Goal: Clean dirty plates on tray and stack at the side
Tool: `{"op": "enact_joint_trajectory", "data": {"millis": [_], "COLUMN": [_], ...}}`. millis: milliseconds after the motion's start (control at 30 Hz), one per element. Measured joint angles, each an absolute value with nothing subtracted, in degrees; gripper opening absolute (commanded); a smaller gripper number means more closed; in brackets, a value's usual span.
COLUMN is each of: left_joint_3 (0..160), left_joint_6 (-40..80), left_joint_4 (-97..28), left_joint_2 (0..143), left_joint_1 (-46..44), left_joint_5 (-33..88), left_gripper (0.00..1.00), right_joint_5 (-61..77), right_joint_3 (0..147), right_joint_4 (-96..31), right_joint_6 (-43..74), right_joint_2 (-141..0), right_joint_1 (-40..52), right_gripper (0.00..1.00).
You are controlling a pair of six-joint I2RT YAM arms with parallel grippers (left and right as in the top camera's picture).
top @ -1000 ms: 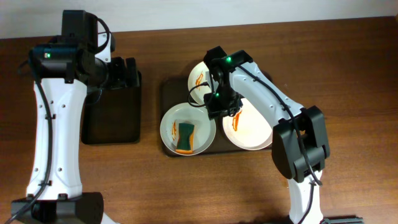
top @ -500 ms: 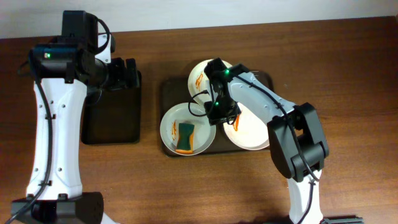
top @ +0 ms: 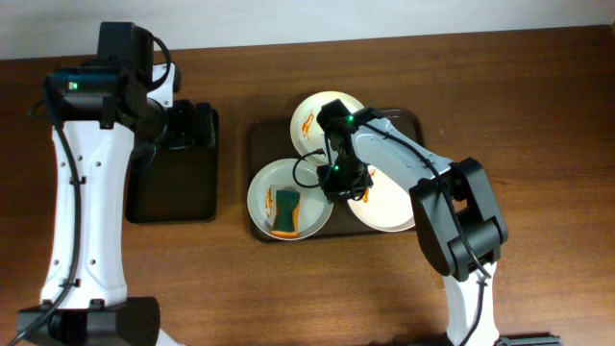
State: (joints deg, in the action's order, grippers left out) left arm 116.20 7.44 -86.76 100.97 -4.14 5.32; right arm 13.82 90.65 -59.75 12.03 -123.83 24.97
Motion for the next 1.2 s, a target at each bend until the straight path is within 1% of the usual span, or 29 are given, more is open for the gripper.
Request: {"op": "enact_joint_trajectory", "data": {"millis": [33,67,133,167,300,467,600,733,867,933,1033,1067,1133,1167,1200], "left_joint_3": [115.90,115.28,112.95,110.93,106.28,105.73,105.32,104.05,96.95,92.38,87.44,85.78,83.15,82.56,82.48], "left_joint_6": [6.20,5.15,3.55,2.92,0.34,-2.90,-4.80,-5.17,-5.17,-5.17,-4.62,-4.27,-3.57,-2.92,-2.07], "left_joint_4": [-86.98,-86.96,-86.78,-86.72,-86.59,-86.46,-85.82,-83.24,-76.99,-72.86,-68.34,-67.20,-65.52,-63.83,-62.76], "left_joint_2": [100.97,100.97,100.97,100.97,100.97,100.97,100.97,100.97,100.99,101.14,101.23,101.23,101.25,101.25,101.25], "left_joint_1": [-4.14,-4.14,-4.16,-4.14,-4.16,-4.16,-4.16,-4.47,-4.80,-4.97,-5.69,-6.11,-7.94,-9.17,-10.15], "left_joint_5": [6.26,7.33,9.47,10.28,12.88,14.22,15.84,18.26,20.75,23.46,25.45,25.78,26.17,25.91,25.43], "left_gripper": [1.00,1.00,1.00,1.00,1.00,1.00,1.00,1.00,1.00,0.96,0.95,0.92,0.80,0.77,0.77], "right_joint_5": [14.20,14.35,14.55,14.63,15.51,15.55,15.92,15.90,15.70,15.68,15.53,15.49,15.44,15.42,15.40], "right_joint_3": [90.35,90.15,89.91,89.86,89.97,89.97,89.97,89.89,89.89,89.86,89.86,89.86,89.86,89.86,89.86], "right_joint_4": [-59.75,-59.70,-59.72,-59.70,-58.98,-58.96,-57.71,-55.27,-53.89,-53.67,-52.86,-52.36,-51.68,-51.44,-50.94], "right_joint_6": [12.05,12.12,12.16,12.29,13.21,13.39,15.77,18.90,20.67,20.86,21.71,22.68,25.58,26.28,27.09], "right_joint_2": [-123.83,-123.83,-123.83,-123.83,-123.81,-123.81,-123.81,-123.81,-123.81,-123.81,-123.81,-123.81,-123.81,-123.81,-123.81], "right_joint_1": [24.97,24.97,24.99,25.02,24.97,24.97,24.97,24.97,24.97,24.95,24.97,24.97,24.95,24.95,24.95], "right_gripper": [0.23,0.17,0.11,0.04,0.04,0.04,0.04,0.04,0.04,0.04,0.04,0.04,0.04,0.04,0.04]}}
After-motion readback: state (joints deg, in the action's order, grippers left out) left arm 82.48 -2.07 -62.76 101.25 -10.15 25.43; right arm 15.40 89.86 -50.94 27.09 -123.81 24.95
